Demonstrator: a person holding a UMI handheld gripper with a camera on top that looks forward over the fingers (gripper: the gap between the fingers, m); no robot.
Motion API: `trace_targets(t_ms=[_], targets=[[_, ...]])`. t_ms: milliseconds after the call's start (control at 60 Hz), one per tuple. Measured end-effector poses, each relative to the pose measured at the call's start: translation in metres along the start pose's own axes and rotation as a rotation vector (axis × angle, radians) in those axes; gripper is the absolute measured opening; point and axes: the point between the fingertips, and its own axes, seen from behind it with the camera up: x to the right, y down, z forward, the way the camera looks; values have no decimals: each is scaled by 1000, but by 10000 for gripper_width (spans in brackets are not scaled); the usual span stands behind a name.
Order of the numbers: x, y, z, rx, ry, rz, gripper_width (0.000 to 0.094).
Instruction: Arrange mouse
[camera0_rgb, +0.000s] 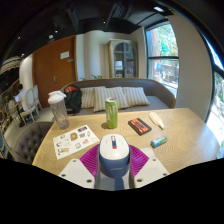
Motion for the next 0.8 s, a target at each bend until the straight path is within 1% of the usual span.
trace_targets(t_ms=[50, 133, 217, 317, 367, 400, 450, 517, 550, 583, 617, 633, 800], targets=[[28, 30, 7, -37, 4, 16, 388], [47, 64, 8, -120, 23, 5, 391], [57, 90, 15, -152, 4, -17, 393], [50, 111, 17, -181, -45, -25, 417], [50, 125, 17, -212, -52, -39, 434], [49, 120, 19, -180, -48, -59, 459], [50, 122, 20, -173, -41, -61, 506], [51, 124, 19, -215, -24, -36, 568], [53, 127, 16, -254, -4, -25, 636], [57, 130, 11, -288, 25, -21, 745], [57, 126, 7, -296, 48, -29, 832], [58, 124, 5, -294, 57, -36, 852], [40, 110, -38, -294, 109, -56, 844]])
